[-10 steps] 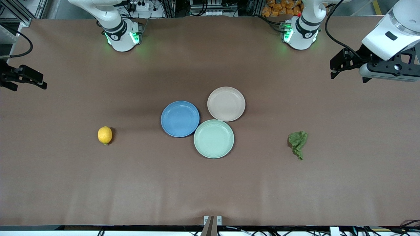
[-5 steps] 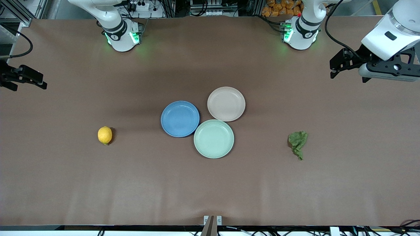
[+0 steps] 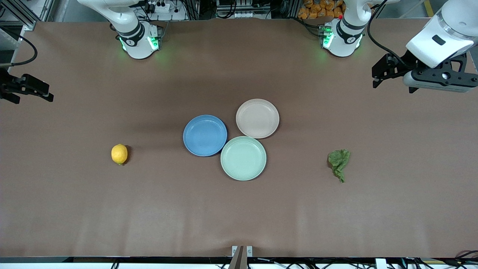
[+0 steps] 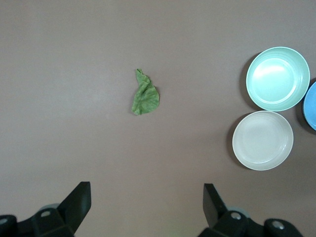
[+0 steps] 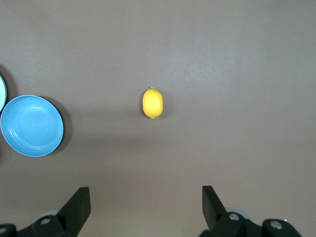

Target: Place lemon and lettuce in plates

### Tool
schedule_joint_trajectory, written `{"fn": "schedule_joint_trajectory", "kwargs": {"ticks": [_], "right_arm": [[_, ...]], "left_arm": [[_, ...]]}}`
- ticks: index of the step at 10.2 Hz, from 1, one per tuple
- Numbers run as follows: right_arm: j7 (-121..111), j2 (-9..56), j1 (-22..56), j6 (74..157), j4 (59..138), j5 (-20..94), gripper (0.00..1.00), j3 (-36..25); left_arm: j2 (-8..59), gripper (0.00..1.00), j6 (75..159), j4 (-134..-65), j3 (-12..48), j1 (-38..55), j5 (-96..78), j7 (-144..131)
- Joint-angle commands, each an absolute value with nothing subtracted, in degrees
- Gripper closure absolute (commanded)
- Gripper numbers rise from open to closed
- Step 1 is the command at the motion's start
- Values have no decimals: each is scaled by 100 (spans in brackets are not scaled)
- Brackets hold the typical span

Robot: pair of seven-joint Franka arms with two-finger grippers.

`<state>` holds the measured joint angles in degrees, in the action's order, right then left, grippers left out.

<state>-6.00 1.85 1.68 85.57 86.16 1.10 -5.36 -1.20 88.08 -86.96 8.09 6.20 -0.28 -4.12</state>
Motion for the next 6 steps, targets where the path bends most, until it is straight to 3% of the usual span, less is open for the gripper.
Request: {"fn": "schedule_joint_trajectory", "kwargs": {"ticks": [1, 6], "right_arm": [[-527, 149, 105, 8525, 8640, 35, 0, -483], [-545, 149, 97, 8525, 8640, 35, 0, -483]], "left_arm": [[-149, 0, 8684, -8613, 870, 624, -44, -413], [-141, 0, 8684, -8613, 844, 580, -35, -396]]}}
